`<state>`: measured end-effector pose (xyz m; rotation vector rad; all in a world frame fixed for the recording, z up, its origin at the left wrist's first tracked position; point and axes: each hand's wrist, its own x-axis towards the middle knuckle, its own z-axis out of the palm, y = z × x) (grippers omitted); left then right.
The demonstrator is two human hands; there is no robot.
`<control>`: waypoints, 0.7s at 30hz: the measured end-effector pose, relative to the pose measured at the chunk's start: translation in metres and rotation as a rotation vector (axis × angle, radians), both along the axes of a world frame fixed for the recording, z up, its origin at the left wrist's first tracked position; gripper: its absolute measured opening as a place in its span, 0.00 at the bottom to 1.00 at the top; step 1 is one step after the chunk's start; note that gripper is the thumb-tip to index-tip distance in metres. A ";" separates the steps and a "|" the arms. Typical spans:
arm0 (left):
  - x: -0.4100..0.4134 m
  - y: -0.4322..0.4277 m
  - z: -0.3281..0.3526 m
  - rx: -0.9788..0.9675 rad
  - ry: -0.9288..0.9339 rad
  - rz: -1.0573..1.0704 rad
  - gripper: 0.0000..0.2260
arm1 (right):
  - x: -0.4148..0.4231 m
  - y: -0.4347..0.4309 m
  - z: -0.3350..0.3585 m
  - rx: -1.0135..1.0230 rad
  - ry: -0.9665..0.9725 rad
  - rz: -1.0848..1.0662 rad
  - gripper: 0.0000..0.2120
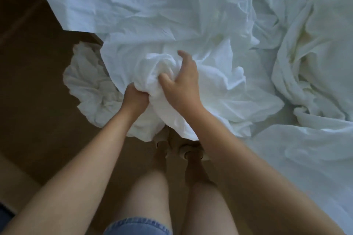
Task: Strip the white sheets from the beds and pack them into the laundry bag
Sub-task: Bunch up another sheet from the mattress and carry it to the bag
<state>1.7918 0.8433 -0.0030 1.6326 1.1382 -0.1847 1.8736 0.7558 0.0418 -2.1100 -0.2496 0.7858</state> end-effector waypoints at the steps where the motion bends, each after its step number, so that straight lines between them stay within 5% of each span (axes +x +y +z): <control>1: -0.004 0.009 0.002 -0.042 0.047 -0.022 0.03 | -0.004 -0.002 -0.006 -0.042 -0.213 0.021 0.28; 4: -0.014 0.024 0.011 -0.162 0.145 -0.043 0.04 | -0.017 -0.019 -0.020 0.011 -0.626 0.261 0.31; 7: -0.015 0.029 0.027 -0.281 0.141 -0.065 0.06 | -0.035 -0.039 -0.036 -0.036 -0.666 0.747 0.46; 9: -0.010 0.028 0.039 -0.372 0.087 -0.150 0.07 | -0.032 -0.039 -0.046 -0.155 -0.705 0.812 0.53; 15: 0.001 0.029 0.064 -0.472 -0.049 -0.101 0.11 | -0.002 -0.005 -0.021 -0.033 -0.412 0.611 0.28; 18: -0.006 0.020 0.065 -0.244 -0.053 -0.008 0.21 | 0.007 0.002 -0.006 -0.110 -0.285 0.612 0.23; 21: -0.026 0.012 0.073 0.301 -0.086 -0.177 0.37 | 0.012 -0.006 0.014 -0.289 -0.192 0.559 0.26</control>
